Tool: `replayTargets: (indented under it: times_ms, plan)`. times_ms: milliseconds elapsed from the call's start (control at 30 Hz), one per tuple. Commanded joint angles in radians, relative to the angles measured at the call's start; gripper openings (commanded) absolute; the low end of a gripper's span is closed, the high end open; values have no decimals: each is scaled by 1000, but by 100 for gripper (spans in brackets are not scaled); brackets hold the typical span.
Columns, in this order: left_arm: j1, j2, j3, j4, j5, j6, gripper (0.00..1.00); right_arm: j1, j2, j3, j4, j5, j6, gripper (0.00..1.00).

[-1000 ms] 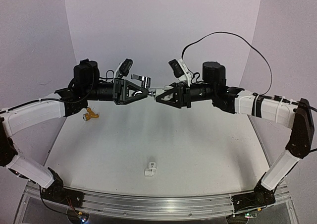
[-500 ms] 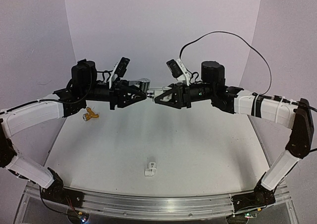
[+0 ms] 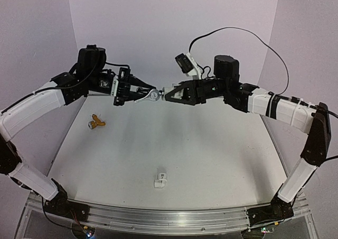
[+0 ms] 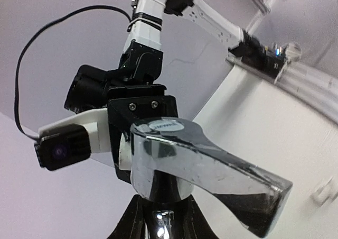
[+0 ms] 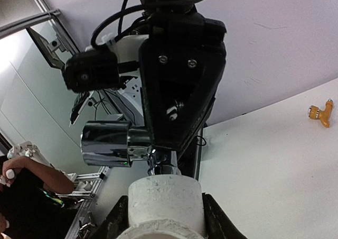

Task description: Install the water faucets

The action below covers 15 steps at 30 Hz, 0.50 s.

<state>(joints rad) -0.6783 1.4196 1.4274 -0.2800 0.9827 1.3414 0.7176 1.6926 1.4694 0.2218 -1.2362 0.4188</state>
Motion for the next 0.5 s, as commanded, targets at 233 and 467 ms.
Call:
replayTargets:
  times_ms: [233,467]
  plan:
    - [-8,12,57,-467,-372,1021,0,4,114,175,33,14,91,0]
    - [-6,-40,35,-467,-271,860,0,3,78,142,32,40,99,53]
